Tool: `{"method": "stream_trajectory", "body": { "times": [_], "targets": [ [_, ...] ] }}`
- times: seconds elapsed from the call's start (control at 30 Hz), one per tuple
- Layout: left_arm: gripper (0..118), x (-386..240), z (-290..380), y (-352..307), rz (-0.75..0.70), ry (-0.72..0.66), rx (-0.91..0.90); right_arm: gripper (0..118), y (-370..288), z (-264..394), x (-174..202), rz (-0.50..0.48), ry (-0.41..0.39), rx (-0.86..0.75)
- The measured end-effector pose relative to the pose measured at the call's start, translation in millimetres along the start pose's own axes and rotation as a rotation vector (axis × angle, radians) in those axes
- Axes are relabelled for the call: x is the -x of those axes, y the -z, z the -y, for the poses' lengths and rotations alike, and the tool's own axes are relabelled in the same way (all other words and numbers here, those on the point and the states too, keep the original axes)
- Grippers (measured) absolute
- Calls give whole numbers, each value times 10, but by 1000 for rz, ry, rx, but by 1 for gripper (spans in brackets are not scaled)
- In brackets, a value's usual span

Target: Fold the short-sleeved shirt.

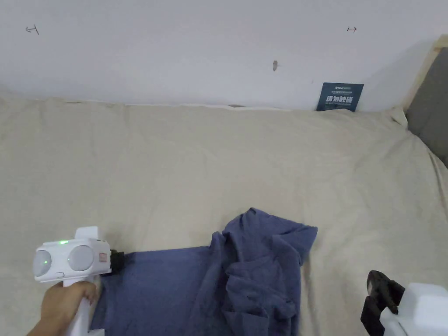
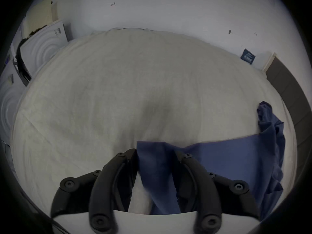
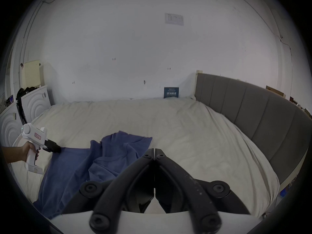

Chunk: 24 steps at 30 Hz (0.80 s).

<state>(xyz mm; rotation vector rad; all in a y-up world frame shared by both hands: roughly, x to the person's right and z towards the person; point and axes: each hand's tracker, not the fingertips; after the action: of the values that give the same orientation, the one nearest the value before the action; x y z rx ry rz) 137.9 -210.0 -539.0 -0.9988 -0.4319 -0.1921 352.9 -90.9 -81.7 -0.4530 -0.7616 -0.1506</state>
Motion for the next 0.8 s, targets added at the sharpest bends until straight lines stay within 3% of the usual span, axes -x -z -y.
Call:
{"method": "stream_trajectory", "body": {
  "times": [0.03,0.1,0.13,0.17,0.2,0.23,0.27,0.3,0.47,0.6,0.73,0.77,0.8],
  "targets": [
    [38,-17,36,-68,8,8,-72,3,66,3,-2,-8,0,23],
    [3,-27,105,-127,8,44,-106,4,260,-5,-2,-20,-13,85],
    [3,-18,105,-141,62,53,-112,15,365,-13,0,-31,-14,106],
    [3,-29,109,-158,48,38,-104,36,500,-28,7,-46,-20,136],
    [3,-13,101,-222,52,39,-114,70,657,-60,15,-61,-21,174],
    [3,3,93,-275,68,28,-137,91,788,-78,30,-63,-19,190],
    [3,35,76,-354,95,-6,-163,108,959,-107,61,-72,-19,219],
    [3,63,59,-432,126,-34,-175,118,1152,-135,96,-72,-19,246],
    [3,126,22,-718,177,-39,-214,115,1918,-167,329,-67,-62,369],
    [3,149,14,-757,188,-39,-225,79,2346,-127,567,-88,-90,444],
    [3,179,21,-734,200,-58,-218,71,2699,38,651,-90,-130,523],
    [3,190,27,-727,202,-60,-215,59,2734,75,647,-87,-123,529],
    [3,200,34,-723,204,-61,-213,31,2745,115,634,-82,-122,527]
  ]
}}
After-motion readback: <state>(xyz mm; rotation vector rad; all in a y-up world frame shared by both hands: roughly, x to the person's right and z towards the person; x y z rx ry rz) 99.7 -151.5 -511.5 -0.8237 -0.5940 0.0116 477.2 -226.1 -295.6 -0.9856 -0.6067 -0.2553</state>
